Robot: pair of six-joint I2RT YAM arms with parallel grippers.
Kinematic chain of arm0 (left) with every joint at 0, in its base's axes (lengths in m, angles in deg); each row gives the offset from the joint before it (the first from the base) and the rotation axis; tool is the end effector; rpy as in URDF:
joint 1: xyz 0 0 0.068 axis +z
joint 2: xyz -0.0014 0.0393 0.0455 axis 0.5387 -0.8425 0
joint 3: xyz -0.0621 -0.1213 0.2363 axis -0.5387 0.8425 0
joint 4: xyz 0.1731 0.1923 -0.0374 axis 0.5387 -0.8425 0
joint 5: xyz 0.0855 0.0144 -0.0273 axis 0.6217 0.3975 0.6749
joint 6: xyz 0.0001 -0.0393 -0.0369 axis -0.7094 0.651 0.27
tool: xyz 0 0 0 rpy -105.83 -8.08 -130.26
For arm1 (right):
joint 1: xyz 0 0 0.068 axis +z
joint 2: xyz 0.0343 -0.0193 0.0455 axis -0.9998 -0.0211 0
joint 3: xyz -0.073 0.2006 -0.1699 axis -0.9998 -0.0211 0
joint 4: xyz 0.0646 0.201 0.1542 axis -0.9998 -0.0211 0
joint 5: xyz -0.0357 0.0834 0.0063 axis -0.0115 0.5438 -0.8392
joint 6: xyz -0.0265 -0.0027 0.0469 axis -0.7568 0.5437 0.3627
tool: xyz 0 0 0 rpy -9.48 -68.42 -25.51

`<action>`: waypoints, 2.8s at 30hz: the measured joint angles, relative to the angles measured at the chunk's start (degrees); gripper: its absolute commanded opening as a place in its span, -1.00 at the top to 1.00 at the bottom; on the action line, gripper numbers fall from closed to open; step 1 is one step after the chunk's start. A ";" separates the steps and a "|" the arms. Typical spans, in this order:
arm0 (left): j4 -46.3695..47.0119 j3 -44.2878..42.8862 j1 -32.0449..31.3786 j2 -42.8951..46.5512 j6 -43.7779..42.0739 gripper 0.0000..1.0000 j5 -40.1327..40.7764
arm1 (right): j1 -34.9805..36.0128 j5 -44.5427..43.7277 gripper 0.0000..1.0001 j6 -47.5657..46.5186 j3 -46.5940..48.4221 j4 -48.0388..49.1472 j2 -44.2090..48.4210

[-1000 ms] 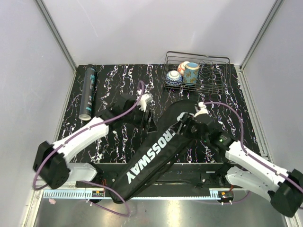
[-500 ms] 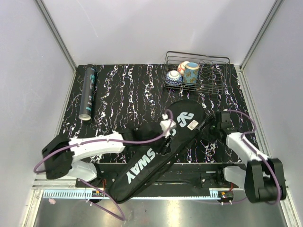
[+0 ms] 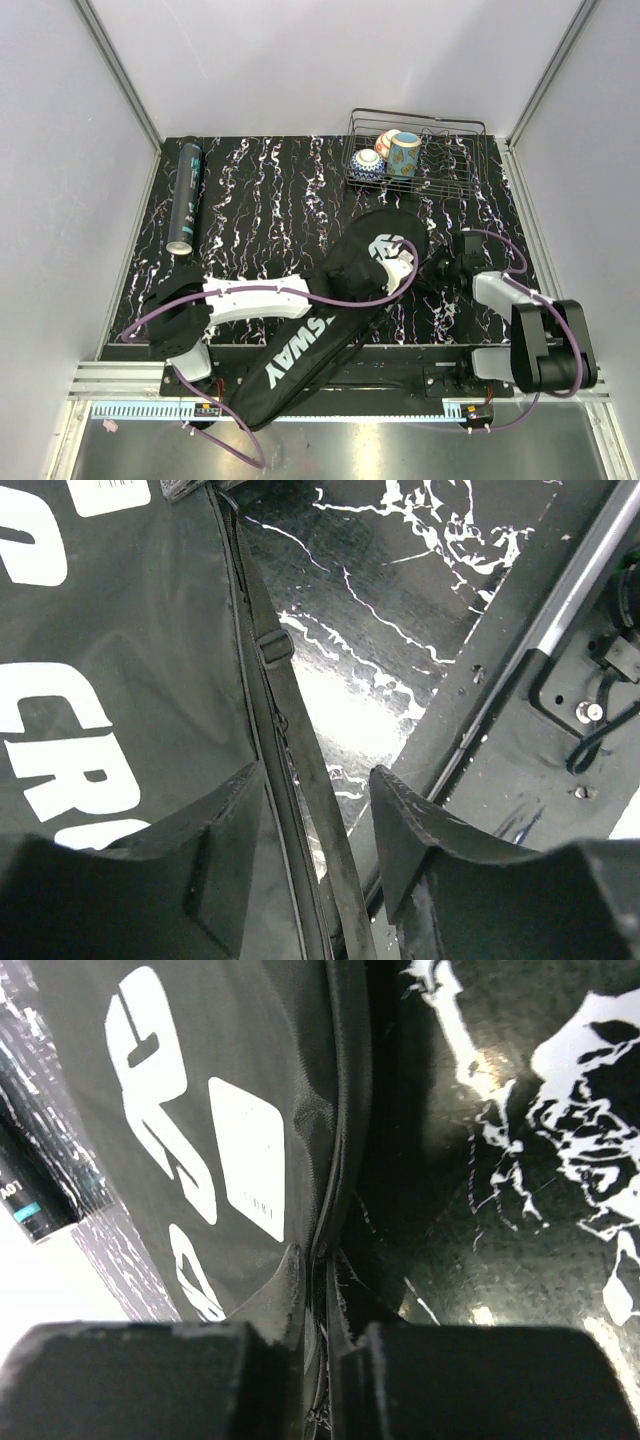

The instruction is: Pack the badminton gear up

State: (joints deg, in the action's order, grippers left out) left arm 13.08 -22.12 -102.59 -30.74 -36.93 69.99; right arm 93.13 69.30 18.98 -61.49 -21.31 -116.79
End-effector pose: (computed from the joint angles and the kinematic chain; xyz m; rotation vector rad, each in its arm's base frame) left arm 0.1242 -0.3386 0.2275 1.0945 2.1764 -0.6978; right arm 0.2271 0.0301 0.1372 0.8232 2.4663 0.8247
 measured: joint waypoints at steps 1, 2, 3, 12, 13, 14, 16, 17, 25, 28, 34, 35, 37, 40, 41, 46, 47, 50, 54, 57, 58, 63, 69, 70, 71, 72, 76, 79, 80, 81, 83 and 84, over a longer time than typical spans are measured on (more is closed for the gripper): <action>-0.50 -0.83 -0.09 -0.83 -0.57 -0.17 0.44 | 0.00 0.04 1.00 0.15 -0.26 -0.37 1.33; -0.83 -1.57 -0.09 -1.64 -1.14 -0.29 0.83 | 0.00 0.13 1.00 0.26 -0.39 -1.07 2.99; -1.53 -2.51 -0.13 -2.51 -1.44 -0.31 1.31 | 0.00 0.37 1.00 0.37 -0.39 -1.99 4.72; -3.82 -5.05 -0.11 -4.79 -2.47 0.34 4.26 | 0.00 2.10 1.00 0.83 1.29 -9.88 18.08; -4.22 -5.40 -0.11 -4.79 -2.47 0.33 4.63 | 0.00 2.25 1.00 0.87 1.66 -10.38 18.23; -4.63 -5.75 -0.11 -4.79 -2.43 0.29 5.05 | 0.00 2.43 1.00 0.92 1.81 -10.45 18.23; -5.25 -6.45 -0.17 -4.81 -2.40 0.08 5.64 | 0.00 2.45 1.00 1.27 1.86 -10.64 18.23; -5.62 -6.95 -0.35 -4.90 -2.29 0.07 6.25 | 0.00 2.49 1.00 1.49 1.86 -10.82 18.25; -8.37 -10.80 -1.46 -7.32 -1.73 0.34 9.66 | 0.00 2.99 1.00 2.80 2.05 -12.09 19.76; -9.99 -12.22 -1.40 -8.44 -1.92 0.31 10.29 | 0.00 3.41 1.00 2.78 2.40 -12.44 20.00; -11.30 -13.09 -1.29 -8.52 -1.73 -0.76 10.34 | 0.00 3.93 1.00 3.10 3.41 -13.49 20.61; -11.30 -12.94 -1.31 -8.31 -1.97 -0.79 10.27 | 0.00 4.07 1.00 3.37 3.76 -13.60 20.68; -10.95 -11.69 -1.49 -6.93 -1.31 -0.78 10.49 | 0.00 4.17 1.00 3.91 4.28 -13.62 20.76; -10.86 -9.25 -3.37 -3.67 -1.29 -0.45 14.08 | 0.00 4.50 1.00 4.90 4.83 -13.62 20.79; -10.88 -8.57 -4.74 -2.58 -1.46 -0.24 16.28 | 0.00 4.52 1.00 5.29 4.94 -13.62 20.81; -11.67 -7.41 -14.78 0.17 -2.71 0.02 25.24 | 0.00 4.50 1.00 6.51 5.11 -13.64 20.85; -12.24 -7.48 -16.02 0.15 -2.54 0.02 25.38 | 0.00 4.50 1.00 6.64 5.25 -13.68 20.85; -15.02 -7.98 -17.42 -0.66 -0.94 -0.17 25.18 | 0.00 4.50 1.00 6.86 5.46 -13.66 20.85; -17.49 -8.81 -16.48 -3.41 1.66 -0.39 26.56 | 0.00 4.50 1.00 6.91 5.49 -13.68 20.85; -19.06 -10.51 -16.20 -6.82 2.54 -0.33 28.81 | 0.00 4.50 1.00 6.97 5.51 -13.68 20.85; -19.63 -11.34 -16.20 -8.15 2.56 -0.31 29.42 | 0.00 4.50 1.00 7.04 5.51 -13.68 20.87; -20.98 -14.32 -16.26 -13.49 2.71 -0.03 32.74 | 0.00 4.48 1.00 7.10 5.57 -14.03 21.31; -22.08 -15.47 -16.26 -16.41 2.45 0.20 38.49 | 0.00 4.46 1.00 7.10 5.57 -14.38 21.94; -22.18 -15.80 -16.26 -16.98 2.32 0.26 39.41 | 0.00 4.44 1.00 7.10 5.57 -14.43 21.94; -22.21 -15.93 -16.26 -17.38 2.25 0.34 40.24 | 0.00 4.44 1.00 7.10 5.57 -14.47 21.94; -22.27 -15.98 -16.26 -17.66 2.01 0.47 40.96 | 0.00 4.44 1.00 7.08 5.57 -14.49 21.94; -22.16 -15.98 -16.26 -17.75 1.62 1.00 43.21 | 0.00 4.39 1.00 7.06 5.57 -14.58 21.94; -22.23 -15.98 -16.24 -17.70 0.59 1.00 44.19 | 0.00 4.33 1.00 6.91 5.57 -14.67 21.94; -22.25 -15.96 -16.26 -17.64 0.48 1.00 44.06 | 0.00 4.31 1.00 6.80 5.57 -14.67 21.94; -22.23 -15.93 -16.26 -17.49 0.37 1.00 43.87 | 0.00 4.31 1.00 6.58 5.60 -14.67 21.94; -21.92 -15.15 -16.24 -15.96 0.22 1.00 41.64 | 0.00 4.31 1.00 6.08 5.68 -14.84 21.84; -21.49 -14.16 -16.24 -14.23 0.07 1.00 39.98 | 0.00 4.33 1.00 5.68 5.84 -15.13 21.68</action>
State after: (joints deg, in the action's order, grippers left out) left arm -8.40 -36.28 -118.83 -44.97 -36.87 109.96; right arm 93.13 73.63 24.66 -55.65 -36.43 -95.10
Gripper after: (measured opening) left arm 0.013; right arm 0.022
